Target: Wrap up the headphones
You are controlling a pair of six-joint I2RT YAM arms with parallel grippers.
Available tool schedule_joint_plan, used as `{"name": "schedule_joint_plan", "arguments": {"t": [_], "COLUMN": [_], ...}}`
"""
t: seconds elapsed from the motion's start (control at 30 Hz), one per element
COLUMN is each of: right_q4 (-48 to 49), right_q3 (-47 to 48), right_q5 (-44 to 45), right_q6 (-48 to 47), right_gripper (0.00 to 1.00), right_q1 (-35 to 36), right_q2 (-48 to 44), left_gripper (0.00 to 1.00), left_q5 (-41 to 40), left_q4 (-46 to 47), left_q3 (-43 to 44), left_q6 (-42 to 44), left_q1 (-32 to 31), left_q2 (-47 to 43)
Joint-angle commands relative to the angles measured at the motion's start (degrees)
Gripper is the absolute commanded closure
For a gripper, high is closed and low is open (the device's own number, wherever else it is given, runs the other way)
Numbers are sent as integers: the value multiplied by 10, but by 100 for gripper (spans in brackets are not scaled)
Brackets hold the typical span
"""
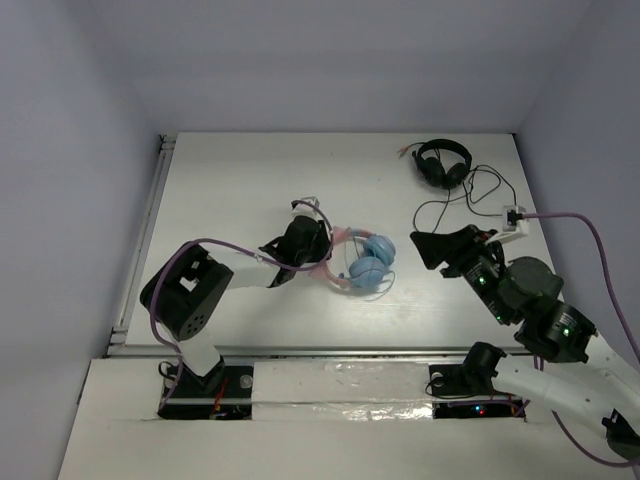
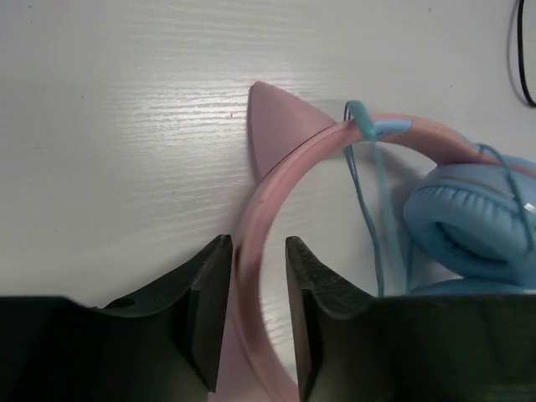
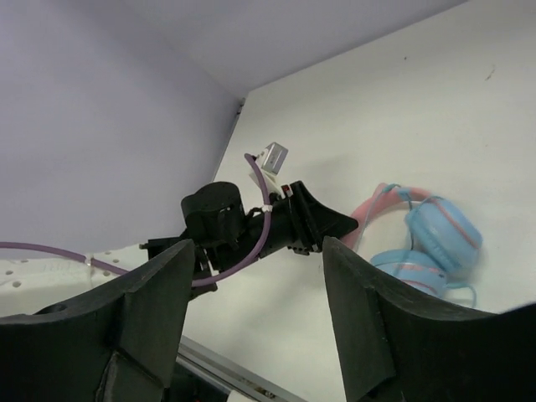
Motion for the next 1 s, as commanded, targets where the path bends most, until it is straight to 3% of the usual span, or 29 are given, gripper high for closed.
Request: {"name": "schedule_joint_plan", "arguments": {"t": [0.0,0.1,0.13,0.23,0.3,0.33,0.5,0.67,0.77,0.97], "right_q4": [-22,-39,-42,-57,-74,-83,-142,-141,-136,-125], "right_q3": [0,6,9,21,26,29,52,51,40,41], "right_q5": [41,55,57,64,82,88,131,132,153,147], "right_q6": [-14,-16,-19,-21,-20,-14,0,-18,-25,-19], "right_gripper": [31,22,15,5,3,0,0,0,0,0], "right_q1": [3,3,3,3,3,3,3,3,3,3], "right_q2": [-41,-61,-64,-68,-71,-73,-99,-165,-193,-162], "left_gripper": [70,53,40,23,13,1,1,1,1,1], "left_q5": [-2,-14,-20,-43,-59,-64,-102,-111,-114,-105], "left_q4": [43,32,28,15,2,-9,-74,-165,-204,-213], "left_q3": [-6,-13,-18,-33,-40,-47,-59,-40,-21,-27], "left_q6": [-8,-5,-4,-1,5,8,18,19,30,43], "left_q1": [3,3,3,3,3,3,3,3,3,3], "left_q2": [-36,-66,-80,-152,-220,-246,-425,-566,-612,-630]}}
